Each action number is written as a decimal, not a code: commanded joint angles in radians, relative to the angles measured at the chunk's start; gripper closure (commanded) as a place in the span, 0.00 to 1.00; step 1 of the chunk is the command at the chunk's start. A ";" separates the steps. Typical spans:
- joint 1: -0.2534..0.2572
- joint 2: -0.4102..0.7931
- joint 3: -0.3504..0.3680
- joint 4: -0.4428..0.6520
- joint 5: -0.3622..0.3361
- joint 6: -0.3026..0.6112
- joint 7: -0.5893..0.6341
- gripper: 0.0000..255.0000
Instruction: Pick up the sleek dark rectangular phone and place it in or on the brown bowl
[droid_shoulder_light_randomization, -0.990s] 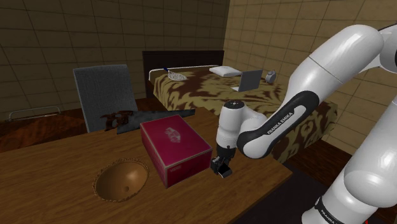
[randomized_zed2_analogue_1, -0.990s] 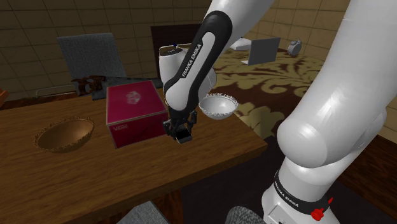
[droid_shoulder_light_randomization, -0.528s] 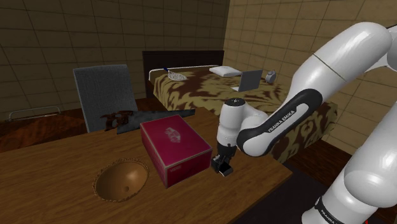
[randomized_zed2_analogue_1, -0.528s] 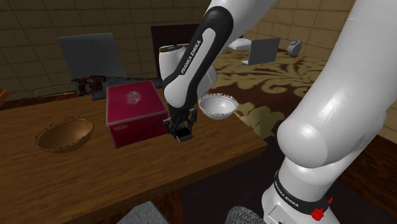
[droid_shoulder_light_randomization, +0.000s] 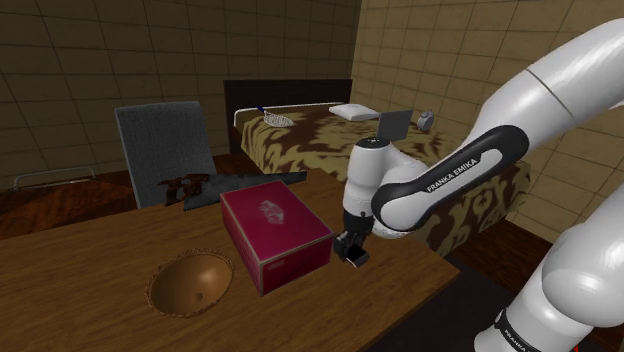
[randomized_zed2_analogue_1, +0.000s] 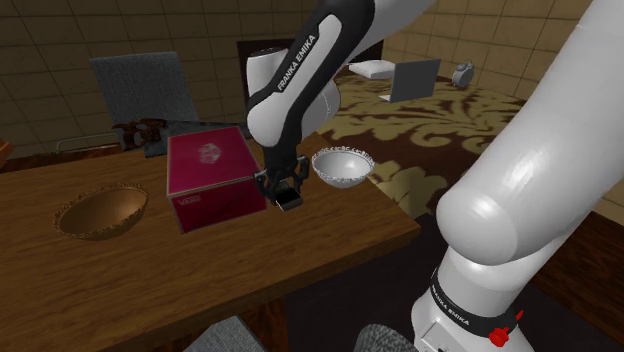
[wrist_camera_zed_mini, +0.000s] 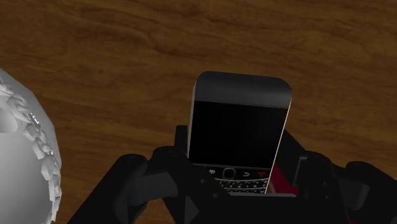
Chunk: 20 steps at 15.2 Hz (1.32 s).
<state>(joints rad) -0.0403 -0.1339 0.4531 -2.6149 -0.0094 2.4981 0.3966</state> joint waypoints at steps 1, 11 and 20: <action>0.005 -0.028 -0.004 0.007 0.020 -0.033 -0.016 1.00; 0.025 -0.143 -0.029 0.057 0.076 -0.191 -0.067 1.00; 0.035 -0.220 -0.052 0.122 0.097 -0.330 -0.092 1.00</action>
<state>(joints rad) -0.0063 -0.3442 0.4051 -2.4987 0.0854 2.1843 0.3085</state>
